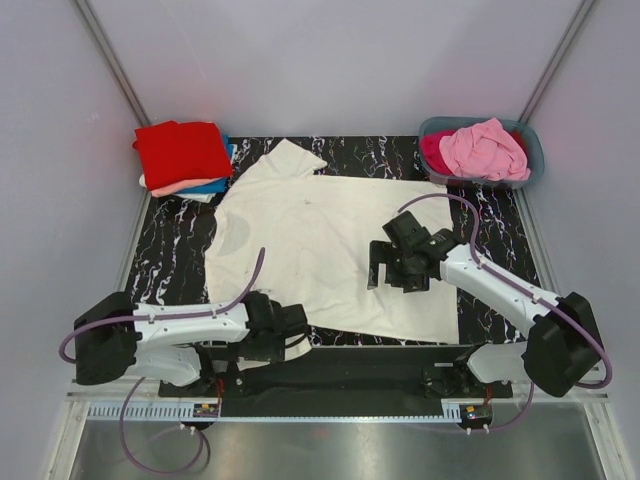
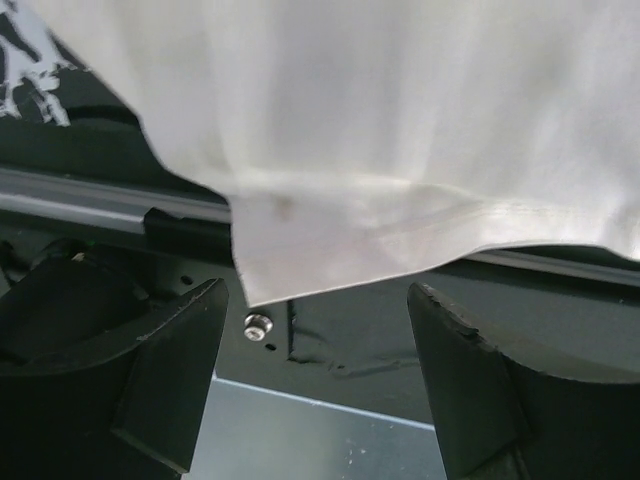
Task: Fold and stack the t-shirts
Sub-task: Fold the tshirt
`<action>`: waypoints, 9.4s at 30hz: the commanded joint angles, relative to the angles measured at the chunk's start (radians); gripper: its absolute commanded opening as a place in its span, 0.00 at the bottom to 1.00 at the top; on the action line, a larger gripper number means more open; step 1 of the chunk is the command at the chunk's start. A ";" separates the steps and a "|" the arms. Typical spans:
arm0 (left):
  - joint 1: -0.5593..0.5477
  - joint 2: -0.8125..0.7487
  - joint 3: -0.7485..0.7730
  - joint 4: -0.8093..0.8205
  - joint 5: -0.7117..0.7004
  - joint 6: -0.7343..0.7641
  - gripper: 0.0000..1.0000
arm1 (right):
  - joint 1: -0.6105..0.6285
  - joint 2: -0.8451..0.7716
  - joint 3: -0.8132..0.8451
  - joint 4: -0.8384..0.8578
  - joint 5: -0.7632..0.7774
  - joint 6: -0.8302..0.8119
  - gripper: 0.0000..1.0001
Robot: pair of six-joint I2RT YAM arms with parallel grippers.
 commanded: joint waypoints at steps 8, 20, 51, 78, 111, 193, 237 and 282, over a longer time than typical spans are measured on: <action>-0.005 0.062 -0.129 0.240 0.073 0.024 0.68 | 0.004 -0.033 -0.024 -0.019 0.030 -0.032 1.00; -0.007 -0.041 -0.169 0.243 0.041 0.013 0.19 | 0.004 -0.030 -0.039 -0.018 0.060 -0.012 0.99; -0.008 -0.220 -0.226 0.322 -0.017 -0.017 0.00 | -0.503 -0.652 -0.556 -0.175 -0.176 0.645 0.94; -0.001 -0.225 -0.252 0.388 0.001 0.015 0.00 | -0.502 -0.474 -0.493 -0.085 -0.039 0.496 0.03; 0.423 -0.156 0.361 0.059 -0.008 0.579 0.00 | -0.502 -0.477 -0.259 -0.022 -0.048 0.347 0.00; 0.868 0.676 1.183 0.166 -0.168 1.054 0.79 | -0.649 0.416 0.293 0.137 0.083 0.139 1.00; 1.329 0.111 -0.060 0.815 0.247 0.586 0.49 | -0.714 -0.032 -0.360 0.253 0.041 0.272 0.73; 1.322 -0.614 -0.045 0.135 0.336 0.492 0.31 | -0.870 -0.283 -0.283 -0.072 0.064 0.280 0.82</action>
